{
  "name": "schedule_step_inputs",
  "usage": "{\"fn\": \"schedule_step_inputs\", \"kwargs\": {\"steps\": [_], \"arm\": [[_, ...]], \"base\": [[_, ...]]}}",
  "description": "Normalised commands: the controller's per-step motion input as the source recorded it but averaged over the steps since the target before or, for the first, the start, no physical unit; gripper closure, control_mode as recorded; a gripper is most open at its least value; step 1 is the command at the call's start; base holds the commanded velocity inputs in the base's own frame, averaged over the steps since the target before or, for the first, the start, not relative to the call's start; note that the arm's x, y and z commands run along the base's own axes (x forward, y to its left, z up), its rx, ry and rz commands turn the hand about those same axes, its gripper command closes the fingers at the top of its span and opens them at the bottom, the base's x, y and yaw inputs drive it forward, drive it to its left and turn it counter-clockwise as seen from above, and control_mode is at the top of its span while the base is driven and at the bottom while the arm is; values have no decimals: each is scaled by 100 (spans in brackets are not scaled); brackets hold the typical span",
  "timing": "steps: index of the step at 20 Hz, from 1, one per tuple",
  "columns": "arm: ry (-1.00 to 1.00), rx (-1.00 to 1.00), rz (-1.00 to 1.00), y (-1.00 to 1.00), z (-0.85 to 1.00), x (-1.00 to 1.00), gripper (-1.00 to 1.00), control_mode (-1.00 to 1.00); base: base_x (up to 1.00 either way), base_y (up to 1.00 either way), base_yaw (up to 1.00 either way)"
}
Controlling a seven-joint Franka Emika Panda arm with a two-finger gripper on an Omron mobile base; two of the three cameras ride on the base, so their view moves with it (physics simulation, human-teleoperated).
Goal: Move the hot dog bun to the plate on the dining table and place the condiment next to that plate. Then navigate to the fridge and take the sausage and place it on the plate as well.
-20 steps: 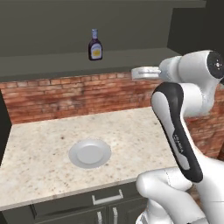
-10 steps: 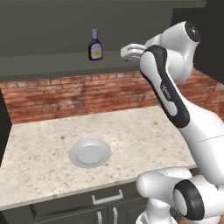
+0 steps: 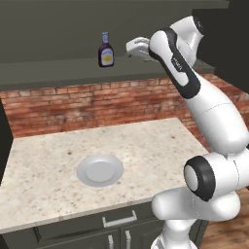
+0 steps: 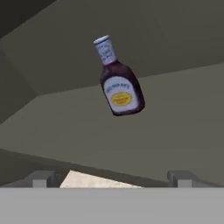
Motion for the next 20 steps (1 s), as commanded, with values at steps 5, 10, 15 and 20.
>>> {"fn": "schedule_step_inputs", "kwargs": {"steps": [5,10,15,20], "arm": [[-1,4,21,34,3,78,-100,-100],[-5,3,18,28,2,85,-100,-100],[-1,0,11,14,0,78,-100,-100],[-1,0,7,28,0,53,-100,-100]], "base": [[0,0,0],[0,0,0],[0,0,0],[0,0,0]]}}
